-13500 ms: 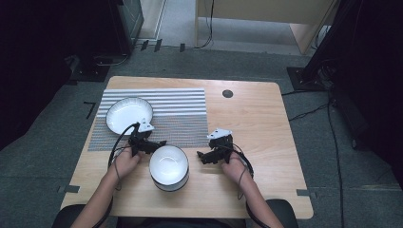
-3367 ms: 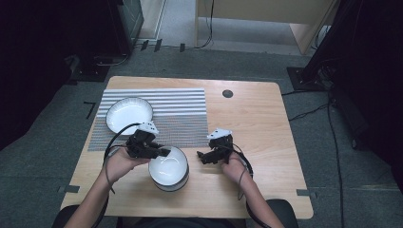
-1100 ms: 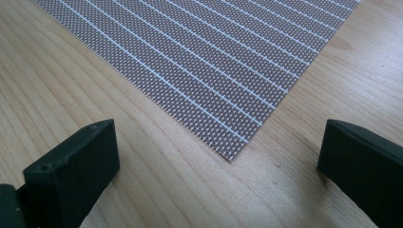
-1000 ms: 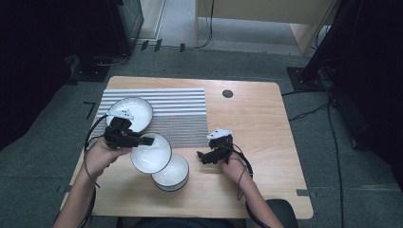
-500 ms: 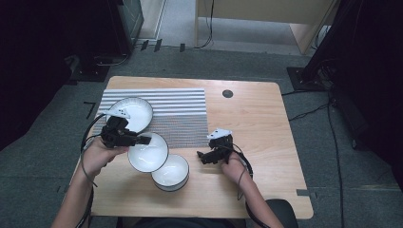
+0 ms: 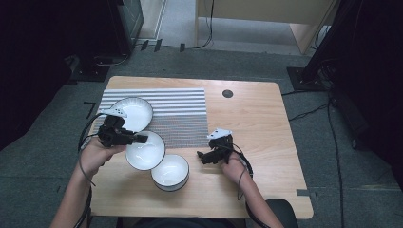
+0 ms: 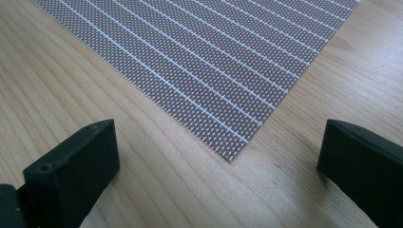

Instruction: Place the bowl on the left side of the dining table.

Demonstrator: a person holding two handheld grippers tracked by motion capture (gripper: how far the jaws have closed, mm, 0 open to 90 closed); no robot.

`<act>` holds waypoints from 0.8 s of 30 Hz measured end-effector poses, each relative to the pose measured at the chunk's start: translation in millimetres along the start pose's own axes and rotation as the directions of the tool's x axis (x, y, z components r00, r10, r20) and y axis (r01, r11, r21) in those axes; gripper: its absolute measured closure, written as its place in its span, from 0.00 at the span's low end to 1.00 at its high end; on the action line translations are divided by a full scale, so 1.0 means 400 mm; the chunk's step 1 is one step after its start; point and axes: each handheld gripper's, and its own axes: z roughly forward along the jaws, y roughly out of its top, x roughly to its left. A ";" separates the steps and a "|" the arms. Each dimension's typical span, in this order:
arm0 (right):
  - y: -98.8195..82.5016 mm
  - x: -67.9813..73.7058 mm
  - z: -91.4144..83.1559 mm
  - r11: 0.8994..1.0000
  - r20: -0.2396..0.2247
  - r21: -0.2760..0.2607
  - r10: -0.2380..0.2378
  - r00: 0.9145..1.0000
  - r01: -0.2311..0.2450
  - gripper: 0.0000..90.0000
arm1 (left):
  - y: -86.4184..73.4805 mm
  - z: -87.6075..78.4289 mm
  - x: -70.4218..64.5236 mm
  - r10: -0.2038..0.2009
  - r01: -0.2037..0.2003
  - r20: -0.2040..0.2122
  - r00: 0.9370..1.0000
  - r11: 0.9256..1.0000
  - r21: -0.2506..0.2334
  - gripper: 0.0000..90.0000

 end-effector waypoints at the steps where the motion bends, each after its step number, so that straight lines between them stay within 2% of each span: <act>1: 0.000 0.000 0.000 1.000 0.000 0.000 0.000 1.000 0.000 0.00 | -0.001 0.001 0.002 -0.002 0.002 0.001 1.000 1.000 0.001 0.86; 24: 0.000 0.000 0.000 1.000 -0.001 0.000 -0.002 1.000 0.002 0.00 | -0.009 0.000 0.044 -0.038 0.038 -0.012 0.999 0.999 -0.001 0.86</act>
